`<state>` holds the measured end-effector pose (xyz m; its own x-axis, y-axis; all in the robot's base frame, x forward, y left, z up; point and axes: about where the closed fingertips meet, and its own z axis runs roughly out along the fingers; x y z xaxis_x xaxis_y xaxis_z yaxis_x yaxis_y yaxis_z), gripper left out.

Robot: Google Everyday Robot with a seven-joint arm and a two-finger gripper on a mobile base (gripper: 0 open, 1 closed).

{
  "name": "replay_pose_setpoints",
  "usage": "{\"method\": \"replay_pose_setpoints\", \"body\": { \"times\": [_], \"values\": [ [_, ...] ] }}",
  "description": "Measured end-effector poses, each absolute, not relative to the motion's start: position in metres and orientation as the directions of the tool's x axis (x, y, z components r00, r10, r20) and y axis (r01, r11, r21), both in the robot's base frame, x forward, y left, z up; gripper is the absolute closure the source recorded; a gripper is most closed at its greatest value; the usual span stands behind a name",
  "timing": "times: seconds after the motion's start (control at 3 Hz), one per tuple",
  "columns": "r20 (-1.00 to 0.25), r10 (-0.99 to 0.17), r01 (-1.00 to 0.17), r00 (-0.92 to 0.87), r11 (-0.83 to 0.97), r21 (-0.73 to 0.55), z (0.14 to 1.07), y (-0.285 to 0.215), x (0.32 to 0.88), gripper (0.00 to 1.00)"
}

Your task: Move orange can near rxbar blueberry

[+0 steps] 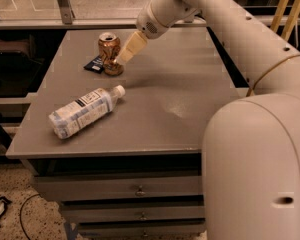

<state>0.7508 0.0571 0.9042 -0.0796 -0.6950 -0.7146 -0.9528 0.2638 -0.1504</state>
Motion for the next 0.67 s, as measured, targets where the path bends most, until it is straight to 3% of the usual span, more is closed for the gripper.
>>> {"method": "replay_pose_setpoints", "body": {
  "times": [0.67],
  "values": [
    [-0.728, -0.644, -0.833, -0.235, 0.520, -0.192, 0.953, -0.021, 0.680, 0.00]
  ]
}}
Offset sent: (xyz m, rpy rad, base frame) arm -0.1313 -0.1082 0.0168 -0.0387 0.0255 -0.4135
